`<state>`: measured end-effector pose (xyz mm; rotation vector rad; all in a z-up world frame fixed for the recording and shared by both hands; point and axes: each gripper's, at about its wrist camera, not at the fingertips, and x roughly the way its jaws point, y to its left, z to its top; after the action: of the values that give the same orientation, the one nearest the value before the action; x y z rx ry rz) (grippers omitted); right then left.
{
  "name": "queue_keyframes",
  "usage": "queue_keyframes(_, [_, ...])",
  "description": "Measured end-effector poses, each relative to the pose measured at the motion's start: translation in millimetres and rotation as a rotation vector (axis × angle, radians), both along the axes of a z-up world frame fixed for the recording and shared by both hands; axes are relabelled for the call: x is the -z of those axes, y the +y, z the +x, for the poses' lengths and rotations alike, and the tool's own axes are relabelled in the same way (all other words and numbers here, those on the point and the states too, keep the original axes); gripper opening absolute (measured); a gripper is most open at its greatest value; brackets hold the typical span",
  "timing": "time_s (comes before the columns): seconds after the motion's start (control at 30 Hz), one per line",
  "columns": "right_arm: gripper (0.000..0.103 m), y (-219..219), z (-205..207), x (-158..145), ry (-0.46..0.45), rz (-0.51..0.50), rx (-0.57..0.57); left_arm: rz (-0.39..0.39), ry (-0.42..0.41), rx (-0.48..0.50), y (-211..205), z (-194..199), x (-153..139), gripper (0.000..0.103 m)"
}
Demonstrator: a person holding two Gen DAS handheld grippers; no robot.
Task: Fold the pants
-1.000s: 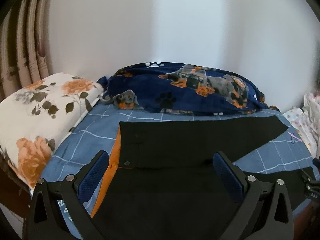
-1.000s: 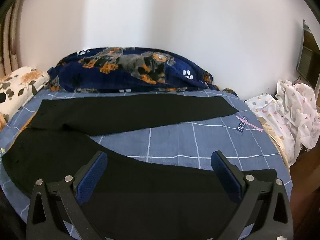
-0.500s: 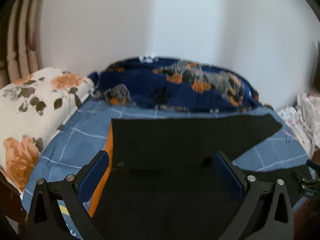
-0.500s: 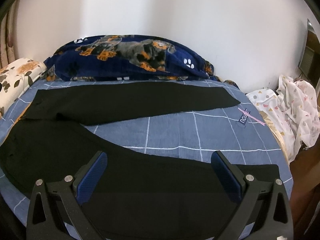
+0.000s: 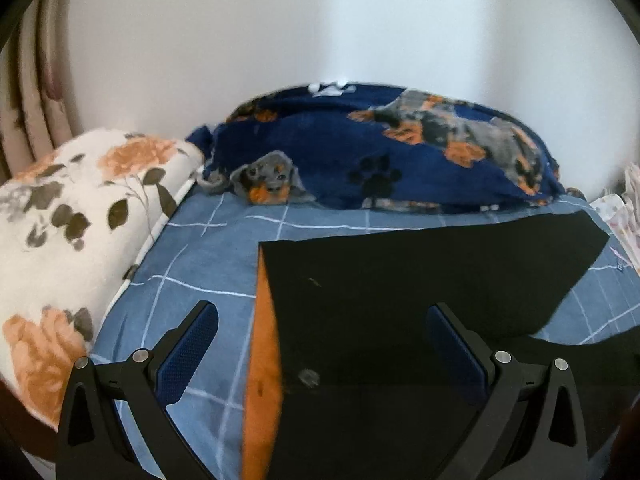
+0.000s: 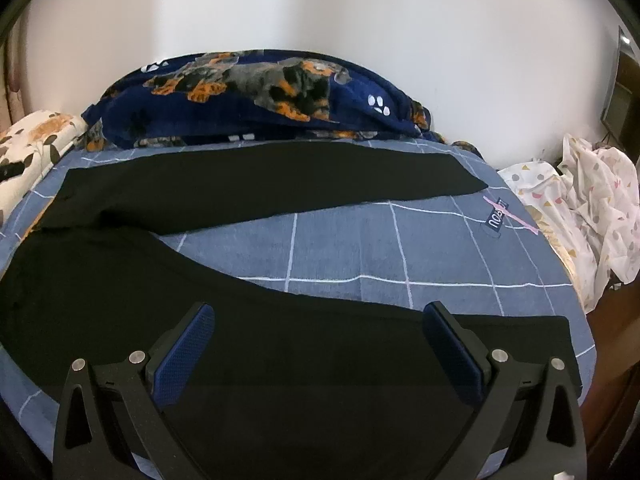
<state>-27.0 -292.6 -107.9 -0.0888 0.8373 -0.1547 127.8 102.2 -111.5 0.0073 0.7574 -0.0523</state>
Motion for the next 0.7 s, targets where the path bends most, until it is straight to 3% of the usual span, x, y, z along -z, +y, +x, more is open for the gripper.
queue_keyframes(0.1, [0.103, 2.4, 1.0, 2.5, 0.006, -0.009, -0.008, 0.018, 0.049, 0.030, 17.7, 28.4, 12.9, 0.102])
queue_keyframes(0.27, [0.103, 3.1, 0.3, -3.2, -0.027, -0.021, -0.008, -0.068, 0.167, 0.159, 36.7, 78.7, 41.2, 0.101])
queue_keyframes(0.37, [0.103, 1.2, 4.4, -4.6, -0.034, -0.020, 0.001, -0.050, 0.197, 0.154, 39.5, 105.3, 55.0, 0.098])
queue_keyframes(0.43, [0.103, 1.0, 9.6, -0.2, -0.015, -0.020, 0.005, -0.078, 0.202, 0.169, 44.1, 120.4, 61.1, 0.091])
queue_keyframes(0.6, [0.103, 4.3, 16.5, 14.3, 0.033, -0.035, 0.000, -0.092, 0.263, 0.154, 55.6, 159.9, 83.2, 0.089])
queue_keyframes(0.67, [0.103, 6.2, 19.6, 16.5, 0.043, -0.038, -0.002, -0.128, 0.303, 0.187, 56.9, 169.4, 93.0, 0.077])
queue_keyframes(0.7, [0.103, 6.9, 19.3, 17.1, 0.044, -0.039, -0.003, -0.132, 0.325, 0.202, 55.4, 172.3, 97.7, 0.067])
